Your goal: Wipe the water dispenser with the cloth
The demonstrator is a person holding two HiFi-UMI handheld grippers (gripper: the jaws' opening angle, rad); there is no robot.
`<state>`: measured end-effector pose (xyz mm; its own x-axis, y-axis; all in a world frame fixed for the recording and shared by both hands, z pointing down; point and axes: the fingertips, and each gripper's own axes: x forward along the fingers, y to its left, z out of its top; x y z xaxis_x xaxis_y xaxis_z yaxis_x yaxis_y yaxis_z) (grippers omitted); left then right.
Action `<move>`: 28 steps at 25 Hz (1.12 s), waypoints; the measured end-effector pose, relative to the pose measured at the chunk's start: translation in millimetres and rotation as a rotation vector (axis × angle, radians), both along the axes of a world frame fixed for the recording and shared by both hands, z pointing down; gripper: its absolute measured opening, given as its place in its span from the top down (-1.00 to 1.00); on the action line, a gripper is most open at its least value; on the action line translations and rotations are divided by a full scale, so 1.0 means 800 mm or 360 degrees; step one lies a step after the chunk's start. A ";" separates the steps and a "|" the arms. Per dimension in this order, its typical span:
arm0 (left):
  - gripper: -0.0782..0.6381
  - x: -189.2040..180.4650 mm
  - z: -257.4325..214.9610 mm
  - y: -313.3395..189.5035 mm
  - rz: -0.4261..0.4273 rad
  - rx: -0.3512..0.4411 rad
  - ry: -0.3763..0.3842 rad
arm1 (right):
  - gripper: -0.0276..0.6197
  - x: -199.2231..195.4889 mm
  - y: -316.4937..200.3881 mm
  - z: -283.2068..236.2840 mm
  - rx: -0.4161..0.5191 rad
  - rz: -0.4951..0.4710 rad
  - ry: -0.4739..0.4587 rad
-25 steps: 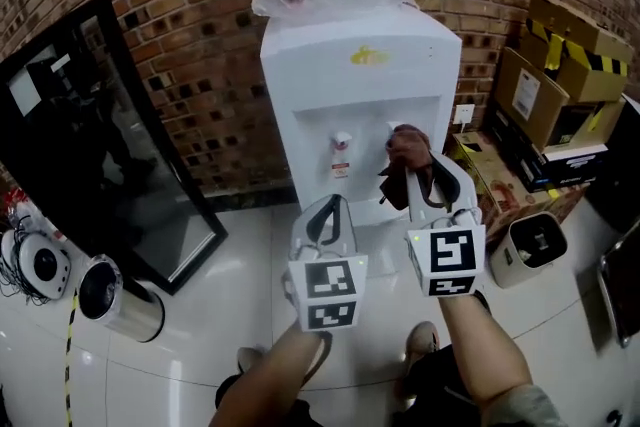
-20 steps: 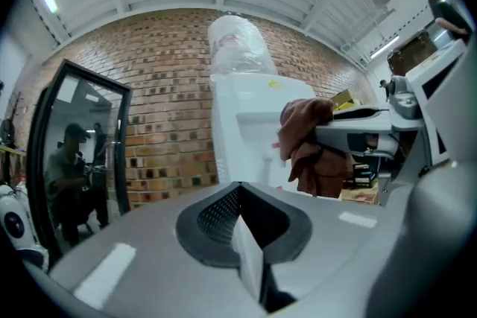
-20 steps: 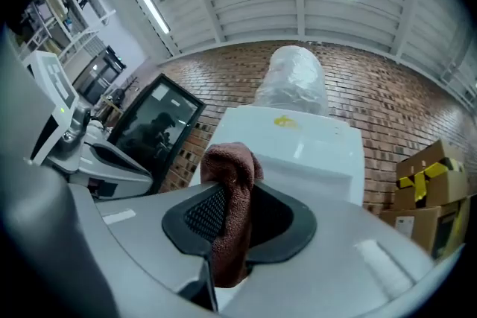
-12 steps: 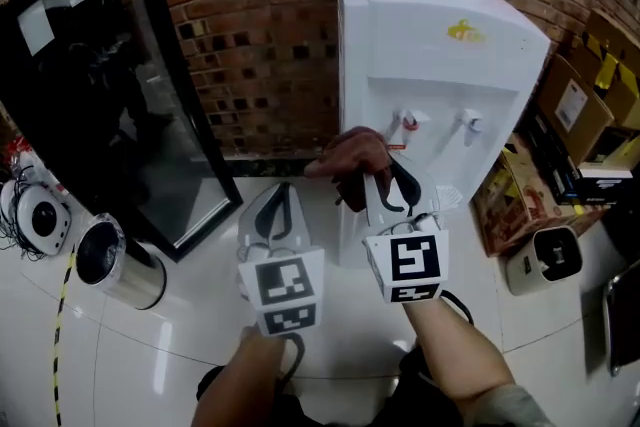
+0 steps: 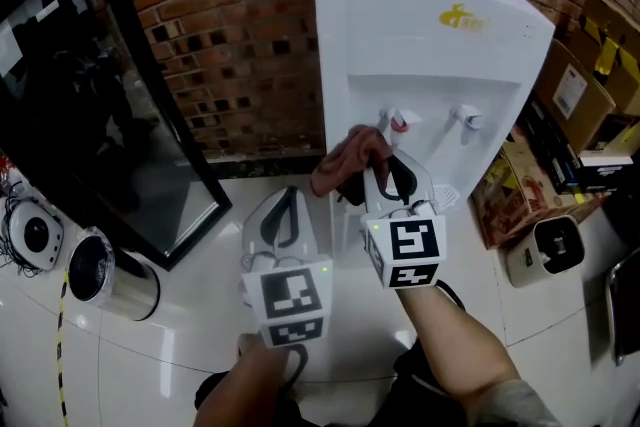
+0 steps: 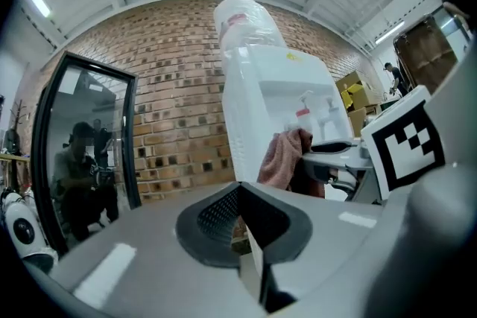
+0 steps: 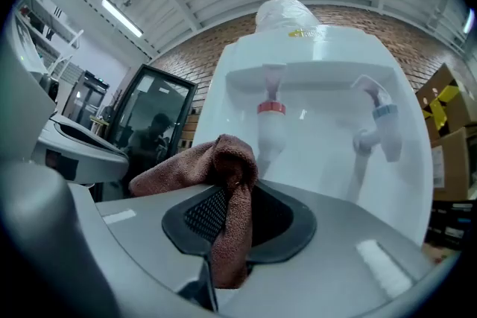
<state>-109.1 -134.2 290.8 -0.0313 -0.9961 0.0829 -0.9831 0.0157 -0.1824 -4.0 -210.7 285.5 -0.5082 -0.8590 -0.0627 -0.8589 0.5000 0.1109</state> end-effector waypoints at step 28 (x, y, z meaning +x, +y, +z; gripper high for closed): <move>0.78 0.126 0.018 -0.027 0.0264 -0.0006 0.0028 | 0.64 0.128 -0.040 0.011 -0.0056 0.0317 0.0087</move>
